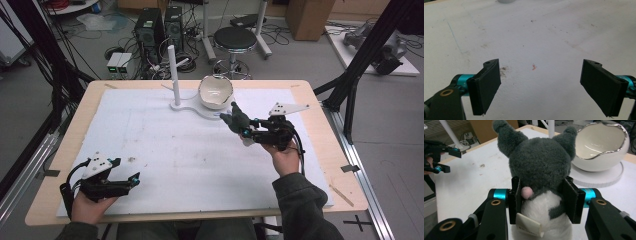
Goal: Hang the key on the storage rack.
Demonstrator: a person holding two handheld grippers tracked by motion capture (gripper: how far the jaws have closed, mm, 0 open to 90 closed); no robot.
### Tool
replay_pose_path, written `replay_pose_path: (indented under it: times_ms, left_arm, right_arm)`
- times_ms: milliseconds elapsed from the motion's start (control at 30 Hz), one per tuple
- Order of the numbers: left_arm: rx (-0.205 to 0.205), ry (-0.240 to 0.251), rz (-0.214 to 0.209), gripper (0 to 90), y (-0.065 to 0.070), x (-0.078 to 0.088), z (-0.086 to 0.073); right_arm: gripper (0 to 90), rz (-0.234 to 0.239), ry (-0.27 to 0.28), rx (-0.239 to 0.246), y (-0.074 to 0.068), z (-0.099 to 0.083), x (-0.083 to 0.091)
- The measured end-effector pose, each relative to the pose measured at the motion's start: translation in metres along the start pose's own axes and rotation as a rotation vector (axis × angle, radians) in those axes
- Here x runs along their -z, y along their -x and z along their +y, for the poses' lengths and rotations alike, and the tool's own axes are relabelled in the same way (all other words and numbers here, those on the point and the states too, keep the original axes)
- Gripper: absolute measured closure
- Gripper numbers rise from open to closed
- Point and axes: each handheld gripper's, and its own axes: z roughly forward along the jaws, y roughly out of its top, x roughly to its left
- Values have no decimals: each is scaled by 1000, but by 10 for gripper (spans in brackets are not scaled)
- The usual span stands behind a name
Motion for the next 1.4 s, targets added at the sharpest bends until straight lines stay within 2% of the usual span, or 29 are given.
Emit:
replay_pose_path:
  times_ms: [233,500,733,967,1167,1400]
  left_arm:
    - [0,-2,-2,169,-1,0,0]
    - [7,1,2,170,-1,1,0]
    - [14,10,2,170,-2,1,0]
    - [13,8,1,170,-3,2,0]
    - [11,8,-1,170,-3,2,0]
    - [14,11,4,169,-3,2,0]
  right_arm:
    - [555,17,-8,11,-5,8,-8]
    - [555,26,-14,45,-13,31,-17]
    - [555,39,0,69,-16,46,-24]
    - [556,54,12,73,-19,59,-32]
    - [556,52,11,87,-20,68,-40]
    - [556,24,-3,104,-18,79,-53]
